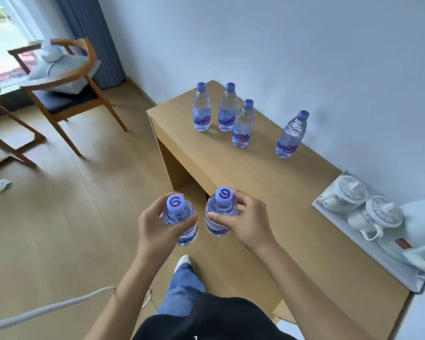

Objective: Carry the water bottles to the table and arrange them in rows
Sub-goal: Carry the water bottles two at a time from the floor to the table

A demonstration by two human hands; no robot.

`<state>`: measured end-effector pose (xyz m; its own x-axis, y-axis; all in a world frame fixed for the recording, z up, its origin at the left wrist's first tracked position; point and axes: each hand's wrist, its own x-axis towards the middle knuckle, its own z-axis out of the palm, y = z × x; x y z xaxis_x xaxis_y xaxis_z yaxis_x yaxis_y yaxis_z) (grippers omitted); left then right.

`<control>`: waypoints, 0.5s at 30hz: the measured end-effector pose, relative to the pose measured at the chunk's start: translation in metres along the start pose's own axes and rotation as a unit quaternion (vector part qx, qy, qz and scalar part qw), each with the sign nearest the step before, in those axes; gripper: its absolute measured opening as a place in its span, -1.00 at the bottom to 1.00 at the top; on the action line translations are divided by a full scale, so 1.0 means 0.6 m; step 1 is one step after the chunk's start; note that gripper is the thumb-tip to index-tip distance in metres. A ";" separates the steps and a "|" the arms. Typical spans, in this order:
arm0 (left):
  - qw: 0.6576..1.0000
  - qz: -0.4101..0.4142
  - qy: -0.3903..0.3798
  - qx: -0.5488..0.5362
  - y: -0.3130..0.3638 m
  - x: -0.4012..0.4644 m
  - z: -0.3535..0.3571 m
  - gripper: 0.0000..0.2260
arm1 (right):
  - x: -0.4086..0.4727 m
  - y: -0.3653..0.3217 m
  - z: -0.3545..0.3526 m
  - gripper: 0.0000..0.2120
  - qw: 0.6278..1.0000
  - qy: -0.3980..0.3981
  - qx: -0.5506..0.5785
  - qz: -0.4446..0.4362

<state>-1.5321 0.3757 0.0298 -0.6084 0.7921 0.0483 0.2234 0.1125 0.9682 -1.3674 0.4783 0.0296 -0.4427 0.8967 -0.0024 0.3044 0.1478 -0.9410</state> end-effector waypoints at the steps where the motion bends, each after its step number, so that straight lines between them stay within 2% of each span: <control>1: 1.000 0.001 -0.015 0.001 -0.003 0.035 0.000 -0.59 | 0.025 -0.001 0.007 -0.59 1.000 0.017 0.001 0.007; 8: 0.990 0.034 -0.133 0.026 0.008 0.231 0.035 -0.62 | 0.151 -0.005 0.020 -0.65 0.991 0.117 0.030 0.056; 15: 0.978 -0.003 -0.206 0.012 0.009 0.346 0.127 -0.62 | 0.224 0.023 -0.043 -0.63 0.975 0.199 0.018 0.095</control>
<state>-1.5991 0.5867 0.0265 -0.2512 0.9658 -0.0648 0.2422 0.1275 0.9618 -1.4008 0.6116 0.0248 -0.0167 0.9985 -0.0521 0.3167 -0.0441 -0.9475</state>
